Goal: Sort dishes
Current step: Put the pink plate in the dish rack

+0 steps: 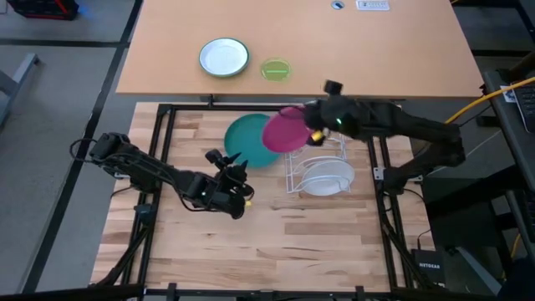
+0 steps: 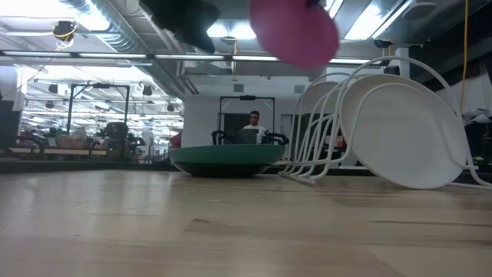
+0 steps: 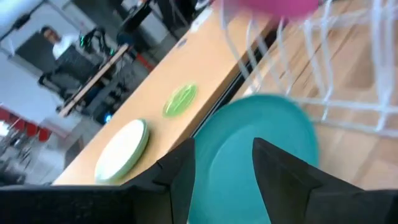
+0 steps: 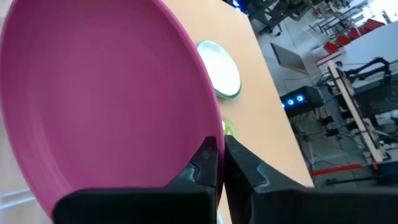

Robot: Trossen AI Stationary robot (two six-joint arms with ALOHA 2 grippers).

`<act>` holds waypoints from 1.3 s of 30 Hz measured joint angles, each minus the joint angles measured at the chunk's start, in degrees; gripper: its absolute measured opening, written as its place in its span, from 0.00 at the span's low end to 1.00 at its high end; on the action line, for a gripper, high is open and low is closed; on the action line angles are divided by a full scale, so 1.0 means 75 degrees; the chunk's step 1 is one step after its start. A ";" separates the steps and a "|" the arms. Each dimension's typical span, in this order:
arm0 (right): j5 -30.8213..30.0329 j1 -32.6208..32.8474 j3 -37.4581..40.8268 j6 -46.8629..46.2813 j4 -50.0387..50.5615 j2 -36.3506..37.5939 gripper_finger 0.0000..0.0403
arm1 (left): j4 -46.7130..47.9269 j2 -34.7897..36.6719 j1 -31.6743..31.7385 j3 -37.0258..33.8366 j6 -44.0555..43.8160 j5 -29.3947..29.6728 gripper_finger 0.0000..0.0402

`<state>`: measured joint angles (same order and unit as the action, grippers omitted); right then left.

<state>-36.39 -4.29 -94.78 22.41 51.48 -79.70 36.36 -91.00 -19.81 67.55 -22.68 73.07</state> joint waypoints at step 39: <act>-0.2838 0.2421 0.2051 -0.5243 0.4650 -0.1009 0.03 | 0.0874 -0.0009 0.0241 -0.0006 -0.1182 -0.0147 0.37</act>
<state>-57.67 13.87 -79.40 -16.91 86.35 -87.26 42.92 -91.07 -18.00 67.51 -31.55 71.96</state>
